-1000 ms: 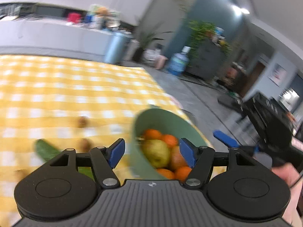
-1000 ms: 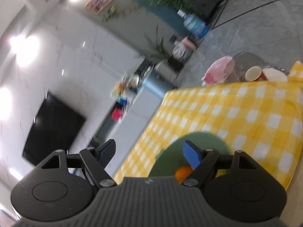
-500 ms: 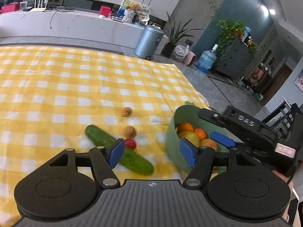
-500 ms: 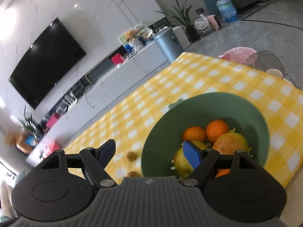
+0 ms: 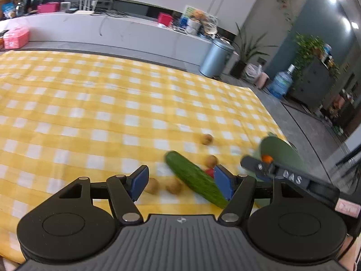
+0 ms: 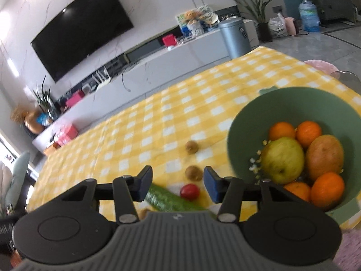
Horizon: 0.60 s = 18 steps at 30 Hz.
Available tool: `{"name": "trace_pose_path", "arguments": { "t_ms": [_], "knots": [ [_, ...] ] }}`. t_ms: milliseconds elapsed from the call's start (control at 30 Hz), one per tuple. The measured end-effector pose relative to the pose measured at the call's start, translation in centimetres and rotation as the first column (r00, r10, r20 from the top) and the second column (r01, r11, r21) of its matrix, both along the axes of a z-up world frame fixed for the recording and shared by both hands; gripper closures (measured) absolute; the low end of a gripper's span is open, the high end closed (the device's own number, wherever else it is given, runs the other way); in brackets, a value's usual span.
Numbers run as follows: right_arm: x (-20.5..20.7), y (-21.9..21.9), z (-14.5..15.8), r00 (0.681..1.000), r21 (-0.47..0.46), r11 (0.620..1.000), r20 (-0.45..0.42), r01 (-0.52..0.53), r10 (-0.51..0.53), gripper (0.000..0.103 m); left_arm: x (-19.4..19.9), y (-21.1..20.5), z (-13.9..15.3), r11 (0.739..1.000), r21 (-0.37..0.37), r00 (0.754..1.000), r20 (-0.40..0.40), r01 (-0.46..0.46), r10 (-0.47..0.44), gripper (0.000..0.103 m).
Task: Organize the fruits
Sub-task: 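Move the right gripper down to a small brown kiwi near the cucumber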
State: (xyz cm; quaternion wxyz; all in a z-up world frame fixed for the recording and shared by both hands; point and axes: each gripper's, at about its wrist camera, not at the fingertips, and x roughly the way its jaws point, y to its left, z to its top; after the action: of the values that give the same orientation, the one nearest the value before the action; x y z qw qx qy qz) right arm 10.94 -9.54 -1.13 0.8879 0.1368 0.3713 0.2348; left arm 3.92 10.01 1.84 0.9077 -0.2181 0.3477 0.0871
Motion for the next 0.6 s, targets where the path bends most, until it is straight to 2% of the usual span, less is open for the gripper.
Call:
{"name": "trace_pose_path", "arguments": {
  "t_ms": [100,400,500,600],
  "knots": [
    [0.2,1.3,-0.6,0.999,-0.020,0.999,-0.032,-0.027,0.027,0.065,-0.2,1.9,-0.6,0.998,-0.028,0.998,-0.019,-0.054,0.053,0.025],
    [0.5,2.9,-2.1,0.994,-0.078,0.995,-0.094,-0.060,0.052,0.069,0.1,4.6,-3.4,0.992,-0.084,0.994,-0.067,-0.093,0.088,0.025],
    [0.9,3.1,-2.6,0.989,-0.070,0.997,-0.143,-0.039,0.029,0.072,0.3,5.2,-4.4,0.990,-0.103,0.994,-0.072,-0.095,0.088,0.025],
    [0.8,3.9,-2.7,0.982,-0.032,0.996,-0.175,-0.085,0.078,0.072,0.4,5.8,-5.2,0.988,-0.110,0.990,-0.094,-0.111,0.101,0.025]
  ]
}}
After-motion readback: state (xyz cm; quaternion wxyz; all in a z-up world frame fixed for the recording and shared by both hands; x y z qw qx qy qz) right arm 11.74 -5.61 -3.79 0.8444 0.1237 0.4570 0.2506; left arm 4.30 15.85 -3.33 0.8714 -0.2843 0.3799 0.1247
